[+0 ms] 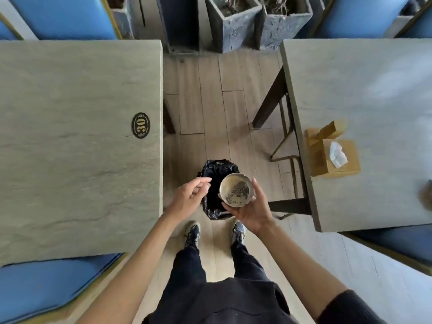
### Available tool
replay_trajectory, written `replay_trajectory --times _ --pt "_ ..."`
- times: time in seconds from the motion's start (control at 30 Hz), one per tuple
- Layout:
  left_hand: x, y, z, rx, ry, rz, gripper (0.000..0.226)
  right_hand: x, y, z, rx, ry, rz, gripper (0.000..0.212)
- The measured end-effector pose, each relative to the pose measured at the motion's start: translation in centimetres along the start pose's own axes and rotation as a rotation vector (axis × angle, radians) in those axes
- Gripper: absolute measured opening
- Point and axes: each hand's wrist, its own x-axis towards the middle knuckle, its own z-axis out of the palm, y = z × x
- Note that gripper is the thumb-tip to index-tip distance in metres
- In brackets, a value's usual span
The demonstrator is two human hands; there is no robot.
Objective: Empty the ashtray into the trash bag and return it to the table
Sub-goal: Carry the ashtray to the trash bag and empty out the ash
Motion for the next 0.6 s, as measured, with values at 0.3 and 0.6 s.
replay_trajectory --times 0.3,0.6 --pt "4.7 -1.1 7.0 -0.116 0.149 -0.201 0.036 5.0 -4.8 -2.9 -0.305 -0.038 0.135 0.056" --pt "10.5 -8.7 10.7 -0.111 0.101 -0.291 0.034 14.1 -3.6 -8.5 -0.180 -0.108 0.305 0.055"
